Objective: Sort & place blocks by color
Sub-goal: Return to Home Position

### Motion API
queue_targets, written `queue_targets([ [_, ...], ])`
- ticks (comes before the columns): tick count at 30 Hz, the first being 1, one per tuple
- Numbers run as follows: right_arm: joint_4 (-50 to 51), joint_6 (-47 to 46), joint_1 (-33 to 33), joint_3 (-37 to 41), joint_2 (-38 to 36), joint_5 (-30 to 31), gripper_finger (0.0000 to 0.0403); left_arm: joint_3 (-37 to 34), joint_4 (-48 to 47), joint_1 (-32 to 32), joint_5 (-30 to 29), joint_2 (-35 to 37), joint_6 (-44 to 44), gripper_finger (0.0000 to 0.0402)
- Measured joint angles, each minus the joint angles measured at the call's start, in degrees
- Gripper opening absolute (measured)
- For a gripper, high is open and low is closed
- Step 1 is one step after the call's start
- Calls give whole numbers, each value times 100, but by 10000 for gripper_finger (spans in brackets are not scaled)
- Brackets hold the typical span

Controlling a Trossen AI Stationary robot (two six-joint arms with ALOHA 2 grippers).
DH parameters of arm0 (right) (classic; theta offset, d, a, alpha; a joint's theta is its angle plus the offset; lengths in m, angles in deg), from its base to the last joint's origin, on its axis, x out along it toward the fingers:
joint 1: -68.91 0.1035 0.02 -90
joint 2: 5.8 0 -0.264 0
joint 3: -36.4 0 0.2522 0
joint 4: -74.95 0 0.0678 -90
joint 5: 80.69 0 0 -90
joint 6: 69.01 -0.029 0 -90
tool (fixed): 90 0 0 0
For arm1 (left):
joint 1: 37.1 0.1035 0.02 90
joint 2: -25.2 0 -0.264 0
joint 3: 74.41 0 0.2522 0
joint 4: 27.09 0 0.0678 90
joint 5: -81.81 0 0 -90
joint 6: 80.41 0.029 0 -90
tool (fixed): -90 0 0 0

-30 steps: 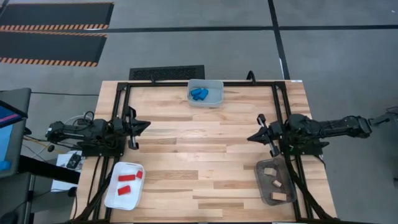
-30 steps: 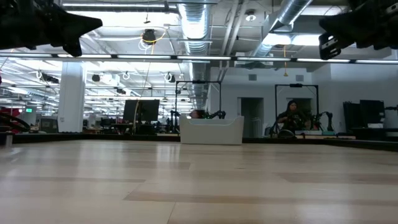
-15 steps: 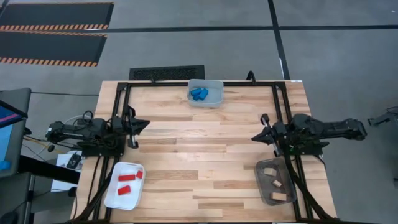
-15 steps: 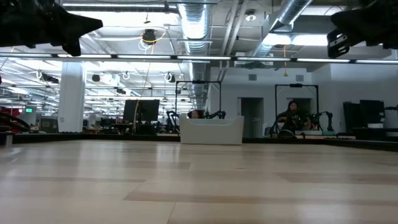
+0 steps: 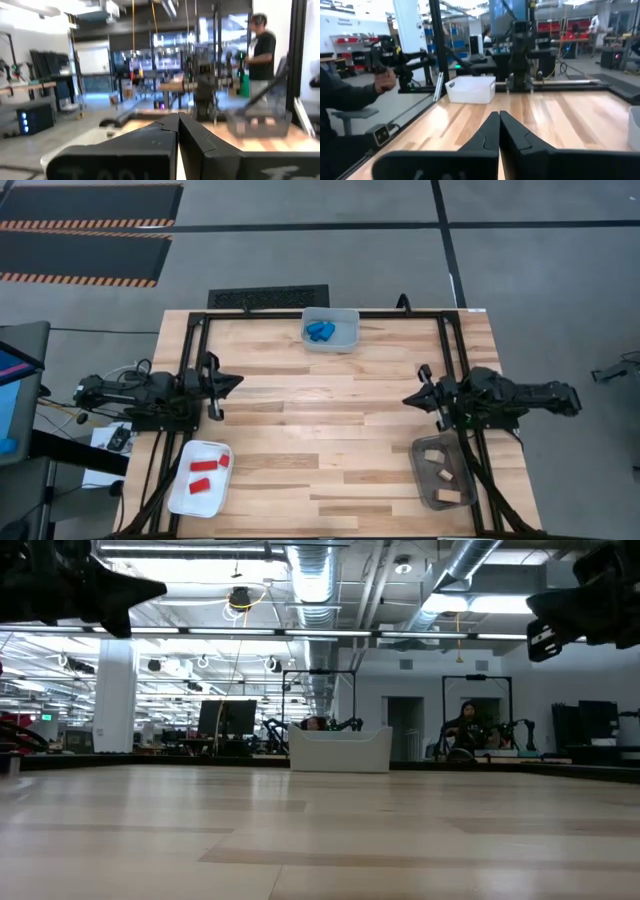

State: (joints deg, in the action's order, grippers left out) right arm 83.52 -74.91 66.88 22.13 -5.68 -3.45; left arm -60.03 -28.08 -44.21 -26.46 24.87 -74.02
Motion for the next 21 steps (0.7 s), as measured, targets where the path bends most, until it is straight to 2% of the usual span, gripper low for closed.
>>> queue_targets([
  [9, 176, 317, -39, 2, 169, -23, 33, -4, -300, 0, -50, 10, -111, 0],
  [21, 205, 118, -33, 11, 251, -22, 34, 15, -961, 2, -104, -184, -348, 0],
])
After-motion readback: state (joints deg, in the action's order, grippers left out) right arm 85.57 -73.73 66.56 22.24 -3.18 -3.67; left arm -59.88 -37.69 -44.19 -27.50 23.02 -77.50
